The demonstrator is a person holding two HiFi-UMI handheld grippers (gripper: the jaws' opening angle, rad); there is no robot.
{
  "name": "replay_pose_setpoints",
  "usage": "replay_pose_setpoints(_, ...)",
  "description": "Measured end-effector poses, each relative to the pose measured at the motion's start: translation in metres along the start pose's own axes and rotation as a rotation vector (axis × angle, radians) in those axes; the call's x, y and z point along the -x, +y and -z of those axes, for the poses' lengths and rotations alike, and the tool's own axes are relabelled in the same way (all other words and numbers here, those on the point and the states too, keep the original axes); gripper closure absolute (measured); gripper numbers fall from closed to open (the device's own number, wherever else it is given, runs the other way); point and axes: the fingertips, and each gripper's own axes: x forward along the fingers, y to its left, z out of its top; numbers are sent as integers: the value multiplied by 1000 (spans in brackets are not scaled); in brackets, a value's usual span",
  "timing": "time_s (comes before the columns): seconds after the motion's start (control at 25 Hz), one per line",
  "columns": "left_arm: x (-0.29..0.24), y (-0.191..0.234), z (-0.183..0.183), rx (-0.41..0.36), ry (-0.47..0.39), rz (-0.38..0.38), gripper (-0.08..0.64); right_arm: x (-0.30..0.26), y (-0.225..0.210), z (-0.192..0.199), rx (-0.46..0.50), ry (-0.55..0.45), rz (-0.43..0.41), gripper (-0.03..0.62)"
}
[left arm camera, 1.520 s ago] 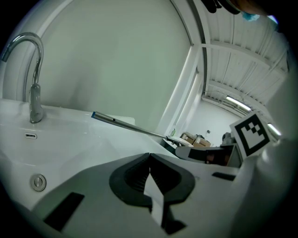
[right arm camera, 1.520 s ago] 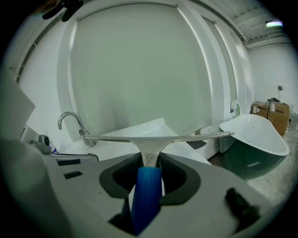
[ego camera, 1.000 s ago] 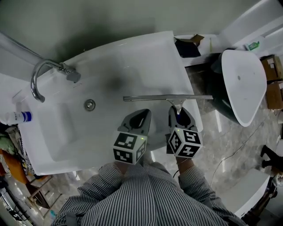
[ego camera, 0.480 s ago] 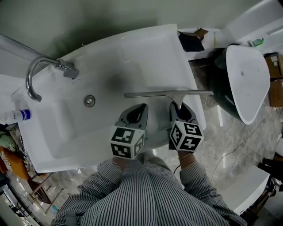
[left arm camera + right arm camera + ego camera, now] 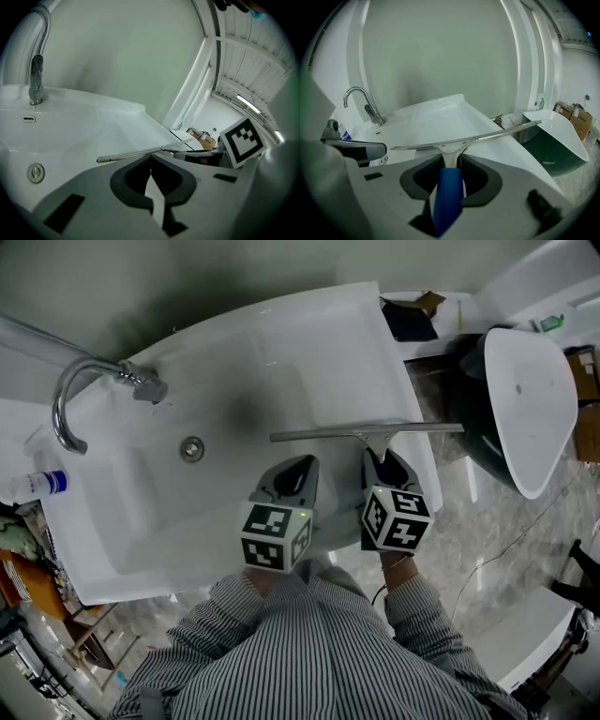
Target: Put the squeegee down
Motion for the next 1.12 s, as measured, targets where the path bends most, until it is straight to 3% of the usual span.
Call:
replay_pose_setpoints(0.64,-7,7,12,31,29,-21,548,-6,1,5,25,14,-7,459)
replay_pose_setpoints(1.12,-1,-4,19,64,31,6,548,13,2,4,36,-3,3,422)
